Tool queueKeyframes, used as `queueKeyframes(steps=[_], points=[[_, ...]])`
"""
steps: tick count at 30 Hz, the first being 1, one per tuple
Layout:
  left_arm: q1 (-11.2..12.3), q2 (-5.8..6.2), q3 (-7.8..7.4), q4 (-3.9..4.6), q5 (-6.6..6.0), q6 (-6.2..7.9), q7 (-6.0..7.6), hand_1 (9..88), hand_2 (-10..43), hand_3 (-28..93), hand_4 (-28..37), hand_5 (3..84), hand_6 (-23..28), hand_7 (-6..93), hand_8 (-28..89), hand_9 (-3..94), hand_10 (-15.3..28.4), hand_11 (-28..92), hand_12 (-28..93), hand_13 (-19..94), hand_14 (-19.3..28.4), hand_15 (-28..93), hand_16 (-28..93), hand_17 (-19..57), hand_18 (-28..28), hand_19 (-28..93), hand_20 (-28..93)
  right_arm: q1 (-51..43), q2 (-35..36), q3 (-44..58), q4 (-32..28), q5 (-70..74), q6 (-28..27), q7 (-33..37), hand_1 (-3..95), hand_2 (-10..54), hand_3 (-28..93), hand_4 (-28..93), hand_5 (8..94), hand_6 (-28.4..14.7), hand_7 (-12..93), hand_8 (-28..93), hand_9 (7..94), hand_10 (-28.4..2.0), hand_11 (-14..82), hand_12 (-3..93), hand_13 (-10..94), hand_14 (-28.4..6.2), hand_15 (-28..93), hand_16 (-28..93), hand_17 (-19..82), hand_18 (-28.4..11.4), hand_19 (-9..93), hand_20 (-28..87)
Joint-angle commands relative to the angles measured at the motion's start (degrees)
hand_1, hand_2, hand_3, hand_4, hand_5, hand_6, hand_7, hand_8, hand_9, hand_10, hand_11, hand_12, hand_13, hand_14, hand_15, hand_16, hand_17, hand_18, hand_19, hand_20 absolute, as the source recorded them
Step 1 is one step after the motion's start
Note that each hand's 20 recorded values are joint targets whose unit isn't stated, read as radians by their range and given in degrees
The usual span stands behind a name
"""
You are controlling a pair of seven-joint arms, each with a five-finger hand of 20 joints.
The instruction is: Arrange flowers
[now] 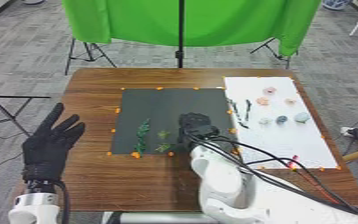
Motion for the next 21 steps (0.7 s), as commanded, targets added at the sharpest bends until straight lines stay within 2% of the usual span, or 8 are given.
queueKeyframes(steps=[1, 5, 7, 9, 11, 13, 18, 21], points=[[-0.3, -1.02, -0.38, -0.09, 0.90, -0.19, -2.09, 21.2, 6.0, 83, -28.2, 34.4, 6.2, 7.7, -8, 35.7, 19.9, 22, 11, 23, 28.4, 58, -10, -7.8, 28.4, 54, 7, 3.3, -2.7, -0.1, 3.5, 1.6, -3.2, 0.7, 51.1, -9.5, 70, -24, 90.1, -2.7, 22, 10, 87.2, -12.2, 53.9, 23.8, 82, -9.2, 78, 22, 47, -24.4, 93, 48], [-0.5, -0.70, -0.18, -0.01, 0.89, -0.31, -2.05, 21.5, 5.9, 82, -28.2, 34.4, 6.3, 7.8, -8, 35.7, 19.9, 23, 11, 24, 28.4, 58, -10, -7.8, 28.4, 54, 7, 4.3, -4.0, -0.8, 4.7, 2.6, -3.6, 1.7, 47.4, -7.9, 72, -24, 91.8, -2.5, 21, 11, 88.6, -12.5, 54.3, 24.0, 83, -9.6, 79, 22, 48, -24.9, 93, 50], [-1.0, -0.90, -0.19, 0.13, 1.27, -0.64, -2.44, 21.5, 5.8, 83, -28.2, 34.5, 6.3, 7.8, -8, 35.7, 19.9, 23, 11, 23, 28.4, 58, -10, -7.8, 28.4, 54, 7, 4.9, -4.6, -1.1, 4.9, 3.1, -4.0, 2.0, 44.1, -3.5, 74, -24, 93.4, -1.9, 22, 3, 90.2, -12.3, 54.1, 24.3, 84, -10.0, 79, 23, 49, -25.5, 93, 52], [-1.2, -0.57, 0.03, 0.18, 1.13, -0.60, -2.42, 21.6, 5.8, 83, -28.2, 34.5, 6.3, 7.7, -8, 35.7, 19.8, 23, 11, 23, 28.4, 58, -10, -7.8, 28.4, 54, 7, 5.2, -5.2, -1.5, 5.3, 3.4, -4.1, 1.9, 42.6, -1.0, 75, -23, 93.7, -1.5, 26, -8, 91.6, -12.2, 53.9, 24.8, 85, -10.3, 79, 23, 50, -26.0, 93, 53], [-1.6, -0.83, 0.08, 0.30, 1.52, -1.13, -2.75, 21.6, 5.8, 83, -28.2, 34.5, 6.3, 7.8, -8, 35.7, 19.9, 23, 11, 23, 28.4, 58, -10, -7.8, 28.4, 54, 7, 5.6, -5.7, -1.8, 5.2, 4.5, -4.8, 2.2, 42.1, -0.3, 75, -22, 93.7, -1.4, 27, -10, 92.6, -12.3, 53.7, 24.7, 86, -10.4, 79, 23, 50, -26.2, 93, 54], [-1.9, -0.40, 0.44, 0.40, 1.24, -1.02, -2.68, 21.7, 5.8, 83, -28.2, 34.5, 6.3, 7.8, -8, 35.7, 19.9, 23, 11, 23, 28.4, 58, -10, -7.8, 28.4, 54, 7, 5.7, -6.1, -2.3, 5.2, 4.5, -4.8, 2.3, 41.6, 0.5, 75, -21, 93.7, -1.3, 29, -11, 93.4, -12.4, 53.7, 24.6, 86, -10.4, 79, 23, 51, -26.4, 93, 55], [-3.0, -1.68, 0.32, 0.77, 2.30, -2.04, -4.40, 21.8, 5.9, 82, -28.1, 34.6, 6.3, 7.9, -8, 35.7, 20.0, 23, 11, 23, 28.4, 58, -10, -7.9, 28.4, 54, 7, 5.5, -7.2, -2.5, 5.5, 5.5, -5.6, 2.5, 40.5, 1.2, 75, -21, 93.7, -0.8, 31, -13, 93.7, -12.5, 55.1, 23.8, 87, -10.7, 79, 24, 52, -26.9, 93, 55], [-3.1, -1.75, 0.25, 0.81, 2.49, -2.09, -4.77, 21.8, 5.9, 82, -28.0, 34.6, 6.4, 7.9, -8, 35.7, 20.0, 22, 11, 23, 28.4, 58, -10, -7.9, 28.4, 54, 7, 5.1, -7.5, -2.6, 5.4, 5.0, -6.0, 2.5, 40.3, 1.5, 74, -21, 93.7, -0.6, 32, -13, 93.7, -12.7, 55.5, 23.1, 87, -11.0, 79, 24, 52, -27.0, 93, 56]])
